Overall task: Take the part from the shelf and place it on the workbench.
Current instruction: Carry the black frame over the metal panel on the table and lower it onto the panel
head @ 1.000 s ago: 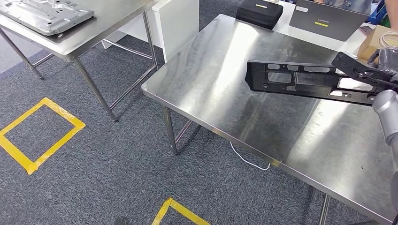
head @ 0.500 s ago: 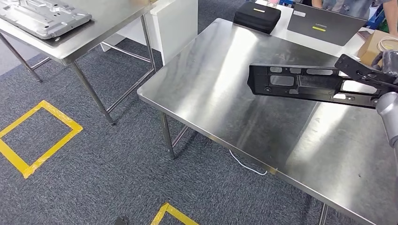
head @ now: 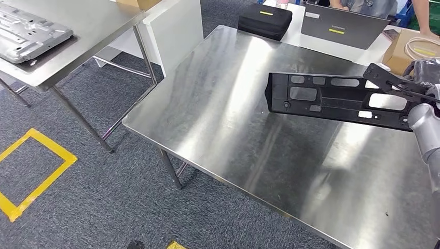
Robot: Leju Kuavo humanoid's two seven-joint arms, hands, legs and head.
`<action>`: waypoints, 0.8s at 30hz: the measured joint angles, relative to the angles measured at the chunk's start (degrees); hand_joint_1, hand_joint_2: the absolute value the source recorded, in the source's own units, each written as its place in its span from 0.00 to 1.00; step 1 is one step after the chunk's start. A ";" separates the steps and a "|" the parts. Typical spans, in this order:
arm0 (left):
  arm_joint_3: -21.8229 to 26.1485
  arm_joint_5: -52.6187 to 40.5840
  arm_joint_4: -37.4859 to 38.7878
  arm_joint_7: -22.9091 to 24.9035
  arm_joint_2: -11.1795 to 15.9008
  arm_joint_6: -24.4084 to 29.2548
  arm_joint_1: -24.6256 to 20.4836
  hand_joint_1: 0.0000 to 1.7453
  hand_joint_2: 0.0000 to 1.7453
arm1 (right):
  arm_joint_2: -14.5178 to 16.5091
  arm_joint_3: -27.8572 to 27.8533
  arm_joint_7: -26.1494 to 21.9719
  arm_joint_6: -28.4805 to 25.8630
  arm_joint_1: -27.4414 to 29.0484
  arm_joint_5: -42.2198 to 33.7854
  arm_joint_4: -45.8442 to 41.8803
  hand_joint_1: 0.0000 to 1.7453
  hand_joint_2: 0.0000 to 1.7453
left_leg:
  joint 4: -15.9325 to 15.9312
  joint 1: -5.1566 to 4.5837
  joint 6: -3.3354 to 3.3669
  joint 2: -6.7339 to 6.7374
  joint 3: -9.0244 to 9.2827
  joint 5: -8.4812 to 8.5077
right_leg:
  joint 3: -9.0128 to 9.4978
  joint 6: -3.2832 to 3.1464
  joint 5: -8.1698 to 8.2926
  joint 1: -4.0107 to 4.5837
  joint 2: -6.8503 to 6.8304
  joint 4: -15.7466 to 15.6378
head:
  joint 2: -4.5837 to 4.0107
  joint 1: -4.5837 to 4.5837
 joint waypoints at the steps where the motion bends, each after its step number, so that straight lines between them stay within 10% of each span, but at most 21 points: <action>1: 0.02 0.09 -0.01 -0.33 0.13 -0.10 0.12 0.00 1.00 | 0.14 0.01 -0.02 0.08 0.42 0.03 0.15 1.00 1.00 | -2.57 -0.69 1.17 -0.80 0.90 3.81 | 0.82 0.19 -0.42 0.20 0.22 -0.61 | 0.00 0.16; 2: 0.04 0.26 -0.02 -0.86 0.26 -0.28 0.20 0.00 1.00 | 0.18 0.03 -0.09 0.14 0.67 0.08 0.25 1.00 1.00 | -3.87 -1.09 1.75 -1.36 1.68 5.84 | 1.41 0.53 -0.76 0.20 0.53 -1.24 | 0.00 0.22; 6: 0.16 1.24 -0.07 -3.75 -0.20 -0.66 -0.22 0.00 1.00 | -0.35 -0.17 -1.23 0.20 0.54 -0.82 -0.27 1.00 1.00 | -6.37 -0.48 1.67 -0.91 4.86 4.51 | 1.75 1.22 -2.82 0.63 -0.11 -0.33 | 0.00 -0.19; 10: 0.48 1.42 0.01 -4.52 -0.80 -0.35 -0.25 0.00 1.00 | -0.45 -0.78 -1.74 0.34 2.28 -1.76 0.06 1.00 1.00 | -7.53 0.52 0.20 -0.73 7.98 2.23 | -7.62 1.80 -6.12 0.16 -0.84 13.76 | 0.00 0.00; 12: 0.61 1.46 0.05 -4.52 -0.98 -0.31 -0.15 0.00 1.00 | -0.42 -0.90 -1.74 0.39 3.27 -1.82 0.29 1.00 1.00 | -7.39 1.13 -0.85 -0.73 8.98 1.12 | -9.67 4.25 -2.43 -0.86 -0.98 11.89 | 0.00 0.00; 15: 0.73 1.51 0.05 -4.62 -0.71 -0.15 -0.04 0.00 1.00 | -0.37 -0.96 -1.79 0.41 3.74 -1.86 0.64 1.00 1.00 | -5.66 1.66 -2.66 -0.83 9.19 -0.77 | -7.75 8.27 5.80 -2.83 -1.94 0.92 | 0.00 0.07; 21: 0.85 1.56 0.04 -8.36 -0.71 1.85 -0.03 0.00 1.00 | -0.41 -1.01 -1.87 0.17 2.76 -1.47 0.54 1.00 1.00 | -0.62 2.08 -4.62 0.28 7.72 -4.71 | -6.69 4.35 5.79 -2.84 -1.51 0.17 | 0.00 -0.33; 24: 0.85 1.58 0.04 -8.45 -0.90 2.08 -0.16 0.00 1.00 | -0.49 -1.03 -1.85 0.15 1.77 -1.26 0.32 1.00 1.00 | 11.26 2.61 -5.48 1.72 2.08 -9.64 | -5.86 3.17 5.22 -2.47 -1.07 0.22 | 0.00 -0.52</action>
